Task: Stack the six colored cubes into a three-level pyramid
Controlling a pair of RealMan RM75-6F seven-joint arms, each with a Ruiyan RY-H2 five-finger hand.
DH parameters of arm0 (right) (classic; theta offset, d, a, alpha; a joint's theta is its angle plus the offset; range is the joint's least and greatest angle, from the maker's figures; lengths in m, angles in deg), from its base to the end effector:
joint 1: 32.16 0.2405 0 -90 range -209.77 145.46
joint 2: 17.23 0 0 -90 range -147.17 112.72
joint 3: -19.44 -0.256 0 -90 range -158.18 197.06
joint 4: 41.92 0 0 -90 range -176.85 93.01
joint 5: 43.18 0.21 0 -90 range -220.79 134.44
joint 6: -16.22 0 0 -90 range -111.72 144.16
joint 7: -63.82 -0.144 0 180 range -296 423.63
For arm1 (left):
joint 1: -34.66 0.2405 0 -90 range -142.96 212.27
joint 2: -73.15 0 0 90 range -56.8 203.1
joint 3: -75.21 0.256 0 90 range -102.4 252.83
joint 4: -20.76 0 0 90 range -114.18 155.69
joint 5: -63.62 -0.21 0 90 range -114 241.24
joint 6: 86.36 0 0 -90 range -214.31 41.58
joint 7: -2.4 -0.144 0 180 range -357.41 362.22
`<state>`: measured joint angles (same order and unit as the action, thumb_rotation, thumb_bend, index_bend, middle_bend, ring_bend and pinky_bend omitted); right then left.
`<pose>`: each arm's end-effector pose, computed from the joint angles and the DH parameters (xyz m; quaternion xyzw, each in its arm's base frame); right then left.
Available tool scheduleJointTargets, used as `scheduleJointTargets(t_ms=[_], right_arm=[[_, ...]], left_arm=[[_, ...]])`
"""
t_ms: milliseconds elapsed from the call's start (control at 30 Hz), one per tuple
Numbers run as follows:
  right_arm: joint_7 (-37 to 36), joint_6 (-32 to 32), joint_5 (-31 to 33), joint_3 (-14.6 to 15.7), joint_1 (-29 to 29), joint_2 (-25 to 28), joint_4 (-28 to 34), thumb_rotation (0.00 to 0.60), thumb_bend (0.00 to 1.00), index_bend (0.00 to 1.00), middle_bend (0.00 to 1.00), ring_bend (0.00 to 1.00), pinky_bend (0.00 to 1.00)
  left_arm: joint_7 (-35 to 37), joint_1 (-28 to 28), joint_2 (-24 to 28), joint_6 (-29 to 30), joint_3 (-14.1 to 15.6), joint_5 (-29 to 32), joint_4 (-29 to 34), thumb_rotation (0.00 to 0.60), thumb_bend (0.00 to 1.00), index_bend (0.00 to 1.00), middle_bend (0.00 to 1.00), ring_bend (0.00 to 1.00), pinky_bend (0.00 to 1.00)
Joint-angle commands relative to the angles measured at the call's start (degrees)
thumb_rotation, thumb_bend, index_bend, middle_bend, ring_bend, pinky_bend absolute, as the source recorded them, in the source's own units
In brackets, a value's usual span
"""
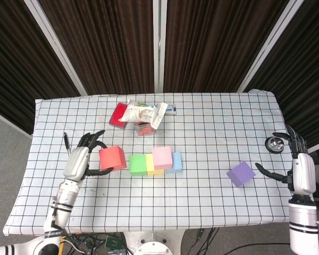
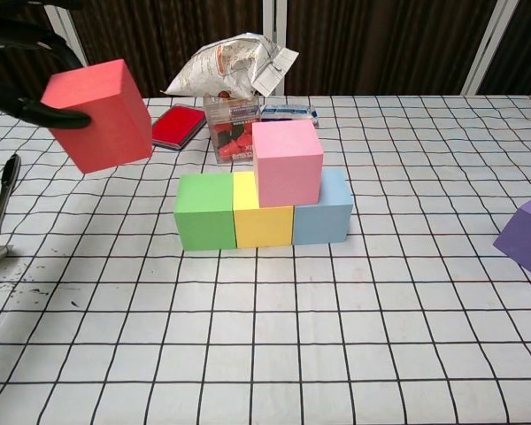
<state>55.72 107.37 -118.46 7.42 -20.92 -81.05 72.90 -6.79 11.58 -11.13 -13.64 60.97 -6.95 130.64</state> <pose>-0.2167 -0.2251 0.1773 0.4149 -0.4728 0.5984 0.4962 -0.1409 0.2644 0.0492 -0.5422 -0.5222 -0.5369 0.3809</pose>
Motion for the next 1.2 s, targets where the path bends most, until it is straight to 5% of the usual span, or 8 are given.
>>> scheduleJointTargets(t_ms=[33, 400, 1200], right_arm=[[-0.1, -0.1, 0.6, -0.5, -0.2, -0.4, 0.0, 0.6, 0.0, 0.0, 0.25, 0.08, 0.0], [-0.9, 0.4, 1.5, -1.9, -1.8, -0.8, -0.2, 0.6, 0.0, 0.0, 0.25, 0.08, 0.0], [-1.5, -1.7, 2.6, -3.4, -2.6, -1.9, -1.9, 0.6, 0.0, 0.0, 0.25, 0.08, 0.0]], left_arm=[[-3.8, -2.7, -4.8, 0.0, -1.1, 3.0, -1.6, 0.6, 0.15, 0.09, 0.54, 0.13, 0.02], [-11.6, -7.2, -12.2, 0.5, -2.2, 7.9, -5.6, 0.6, 0.15, 0.09, 0.54, 0.15, 0.02], [-9.7, -10.2, -16.2, -2.3, -2.1, 10.4, -12.0, 0.6, 0.15, 0.09, 0.54, 0.15, 0.02]])
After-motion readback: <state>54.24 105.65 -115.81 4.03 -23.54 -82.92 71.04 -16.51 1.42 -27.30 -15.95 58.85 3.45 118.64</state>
